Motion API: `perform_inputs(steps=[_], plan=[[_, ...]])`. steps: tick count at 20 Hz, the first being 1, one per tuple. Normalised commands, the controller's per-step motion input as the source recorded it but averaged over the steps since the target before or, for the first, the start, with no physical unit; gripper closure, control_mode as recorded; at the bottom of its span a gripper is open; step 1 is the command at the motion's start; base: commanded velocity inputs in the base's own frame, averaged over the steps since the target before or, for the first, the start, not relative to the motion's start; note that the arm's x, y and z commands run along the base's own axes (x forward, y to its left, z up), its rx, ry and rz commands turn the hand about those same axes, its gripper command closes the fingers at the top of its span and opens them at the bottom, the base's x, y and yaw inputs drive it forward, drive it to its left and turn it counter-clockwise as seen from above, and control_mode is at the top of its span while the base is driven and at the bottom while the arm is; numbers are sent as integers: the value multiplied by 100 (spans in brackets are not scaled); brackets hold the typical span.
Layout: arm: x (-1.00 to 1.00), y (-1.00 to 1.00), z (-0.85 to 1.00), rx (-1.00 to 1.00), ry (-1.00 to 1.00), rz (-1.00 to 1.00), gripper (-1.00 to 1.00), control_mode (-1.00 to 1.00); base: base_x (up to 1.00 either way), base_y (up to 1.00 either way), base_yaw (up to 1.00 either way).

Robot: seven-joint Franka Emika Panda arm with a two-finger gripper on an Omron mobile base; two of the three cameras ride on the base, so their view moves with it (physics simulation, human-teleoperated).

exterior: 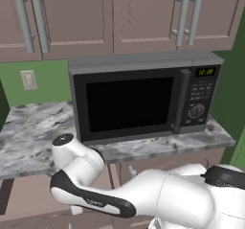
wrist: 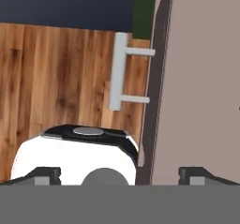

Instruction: Take the tongs from the drawer on the left and place them on the dining counter next to the tray containing the kebab skewer.

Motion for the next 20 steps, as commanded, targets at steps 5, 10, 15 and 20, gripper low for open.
perform_inputs(steps=[5,10,15,20], plan=[[3,0,-12,0,20,0,-100,-100,0,0,0],[4,0,-22,0,13,0,-100,-100,0,0,0],[7,0,-30,0,8,0,-100,-100,0,0,0],[9,2,-33,-1,1,0,-100,-100,0,0,0]])
